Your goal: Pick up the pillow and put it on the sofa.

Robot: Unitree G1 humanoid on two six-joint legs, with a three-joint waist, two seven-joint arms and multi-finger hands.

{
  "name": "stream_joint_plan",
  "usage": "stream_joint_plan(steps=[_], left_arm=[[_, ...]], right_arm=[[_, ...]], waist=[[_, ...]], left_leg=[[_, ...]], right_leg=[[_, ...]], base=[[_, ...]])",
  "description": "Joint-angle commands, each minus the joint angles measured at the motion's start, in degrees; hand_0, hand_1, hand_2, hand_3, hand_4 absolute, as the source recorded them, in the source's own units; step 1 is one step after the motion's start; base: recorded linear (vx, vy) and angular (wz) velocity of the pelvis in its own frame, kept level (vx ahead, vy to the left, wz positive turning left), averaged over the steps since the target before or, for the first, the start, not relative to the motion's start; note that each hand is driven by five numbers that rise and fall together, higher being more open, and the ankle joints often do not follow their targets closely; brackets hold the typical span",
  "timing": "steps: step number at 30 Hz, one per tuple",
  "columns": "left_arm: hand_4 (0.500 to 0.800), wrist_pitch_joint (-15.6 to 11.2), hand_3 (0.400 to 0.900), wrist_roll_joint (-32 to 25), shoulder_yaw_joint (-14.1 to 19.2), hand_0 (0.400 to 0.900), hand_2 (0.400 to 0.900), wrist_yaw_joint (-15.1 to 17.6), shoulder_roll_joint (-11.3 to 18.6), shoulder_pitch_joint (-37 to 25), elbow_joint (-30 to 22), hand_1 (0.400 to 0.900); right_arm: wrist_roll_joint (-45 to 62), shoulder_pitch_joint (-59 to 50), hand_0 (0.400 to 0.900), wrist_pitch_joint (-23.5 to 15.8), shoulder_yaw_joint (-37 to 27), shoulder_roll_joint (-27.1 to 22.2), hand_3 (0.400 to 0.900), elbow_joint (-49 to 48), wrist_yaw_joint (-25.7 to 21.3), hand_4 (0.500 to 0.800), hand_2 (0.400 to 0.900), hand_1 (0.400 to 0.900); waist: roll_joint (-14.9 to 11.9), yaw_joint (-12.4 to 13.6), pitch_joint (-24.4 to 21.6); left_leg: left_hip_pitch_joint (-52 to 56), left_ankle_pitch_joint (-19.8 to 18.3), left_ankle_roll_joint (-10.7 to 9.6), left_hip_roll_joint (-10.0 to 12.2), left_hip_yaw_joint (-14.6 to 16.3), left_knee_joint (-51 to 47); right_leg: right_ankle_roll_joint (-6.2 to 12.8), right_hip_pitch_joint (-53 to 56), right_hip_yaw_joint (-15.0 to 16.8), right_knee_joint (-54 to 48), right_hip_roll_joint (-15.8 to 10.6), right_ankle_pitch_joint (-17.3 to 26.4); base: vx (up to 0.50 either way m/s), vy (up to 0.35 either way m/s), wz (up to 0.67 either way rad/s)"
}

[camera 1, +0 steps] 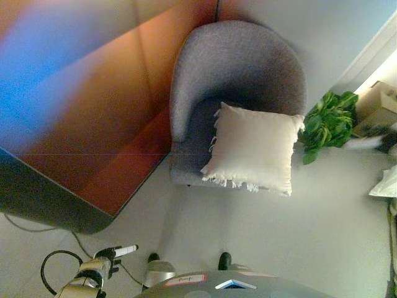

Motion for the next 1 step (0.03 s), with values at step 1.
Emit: stream_joint_plan(steps=[1], left_arm=[[0.800,-1.2,0.900,-1.6,-2.5,0.900,0.900,2.7,0.9,-2.7,2.8,0.900]], right_arm=[[3.5,4.6,0.900,-5.9,2.3,7.7,0.900,0.1,-1.8,0.800,0.900,0.900]], waist=[[1.8,-0.4,-0.2]], left_leg=[[1.2,0.4,1.1,0.6,0.2,0.2]], right_leg=[[1.47,2.6,-0.7,0.2,-1.5,-1.6]], base=[[-0.03,0.030,0.06]])
